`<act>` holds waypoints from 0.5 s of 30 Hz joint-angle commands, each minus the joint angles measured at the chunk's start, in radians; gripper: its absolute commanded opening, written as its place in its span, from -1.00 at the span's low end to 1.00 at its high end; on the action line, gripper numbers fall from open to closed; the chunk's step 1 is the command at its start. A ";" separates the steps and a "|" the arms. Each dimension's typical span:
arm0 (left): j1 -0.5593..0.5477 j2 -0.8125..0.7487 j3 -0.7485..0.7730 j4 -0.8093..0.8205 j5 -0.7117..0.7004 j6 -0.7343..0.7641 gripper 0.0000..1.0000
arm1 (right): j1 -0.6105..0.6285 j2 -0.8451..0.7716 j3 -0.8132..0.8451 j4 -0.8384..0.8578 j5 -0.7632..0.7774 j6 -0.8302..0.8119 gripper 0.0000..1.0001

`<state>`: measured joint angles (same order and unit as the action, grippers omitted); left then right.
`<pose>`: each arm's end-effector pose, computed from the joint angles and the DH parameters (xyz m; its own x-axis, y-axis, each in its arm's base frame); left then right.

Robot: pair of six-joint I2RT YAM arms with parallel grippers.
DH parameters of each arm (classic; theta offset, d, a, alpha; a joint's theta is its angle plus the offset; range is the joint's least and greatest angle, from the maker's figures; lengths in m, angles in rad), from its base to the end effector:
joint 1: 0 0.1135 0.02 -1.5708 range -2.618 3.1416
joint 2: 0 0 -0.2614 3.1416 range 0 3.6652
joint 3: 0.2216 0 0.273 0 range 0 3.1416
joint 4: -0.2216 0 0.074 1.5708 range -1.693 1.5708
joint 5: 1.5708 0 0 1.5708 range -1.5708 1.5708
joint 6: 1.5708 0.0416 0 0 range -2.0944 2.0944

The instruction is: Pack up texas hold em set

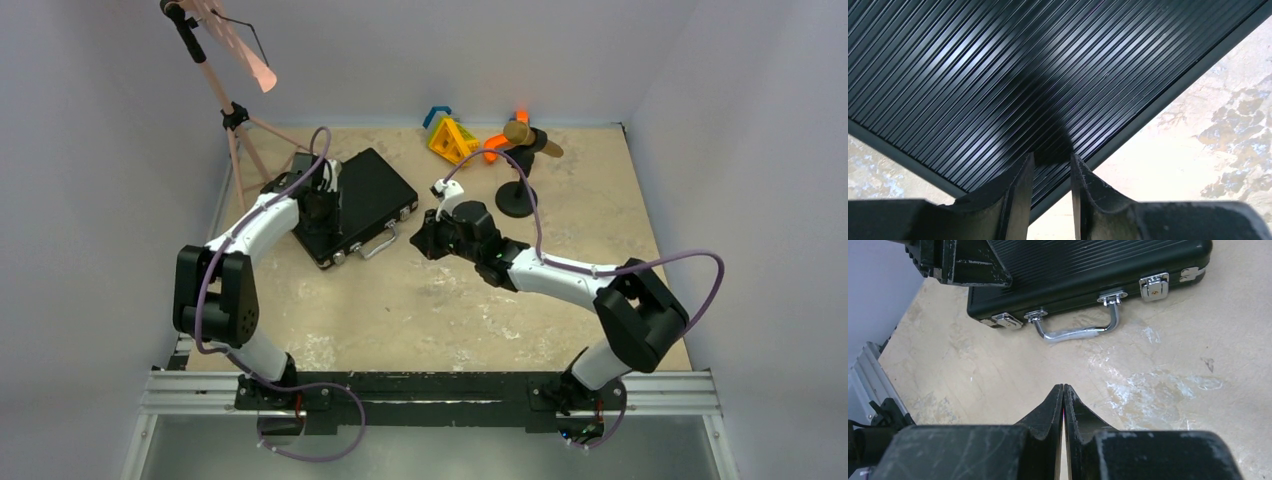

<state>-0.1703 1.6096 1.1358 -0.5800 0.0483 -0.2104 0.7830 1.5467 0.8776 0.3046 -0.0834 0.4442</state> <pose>0.3462 -0.0616 0.2061 -0.8781 -0.0607 -0.4746 0.0096 0.9895 -0.1443 0.2582 0.2618 0.2155 -0.5539 0.0529 -0.8309 -0.5760 0.6963 0.4283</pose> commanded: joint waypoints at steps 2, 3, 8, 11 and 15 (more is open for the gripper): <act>0.005 0.063 0.021 -0.027 0.017 -0.024 -0.27 | -0.011 -0.065 -0.028 0.044 0.028 -0.004 -0.84; 0.005 0.055 0.020 -0.023 0.020 -0.025 -0.26 | -0.013 -0.072 -0.032 0.043 0.031 -0.006 -0.84; 0.000 -0.064 -0.011 0.016 0.011 -0.011 -0.15 | -0.052 -0.119 -0.054 0.018 0.028 -0.004 -0.81; -0.001 -0.175 -0.046 0.038 0.007 -0.014 0.03 | -0.090 -0.151 -0.063 -0.019 0.029 -0.015 -0.78; -0.001 -0.354 -0.089 0.035 -0.011 -0.020 0.30 | -0.167 -0.217 -0.093 -0.071 0.023 -0.045 -0.71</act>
<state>-0.1707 1.4422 1.0698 -0.5846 0.0605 -0.2253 0.6819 1.4055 0.8120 0.2840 -0.0692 0.4400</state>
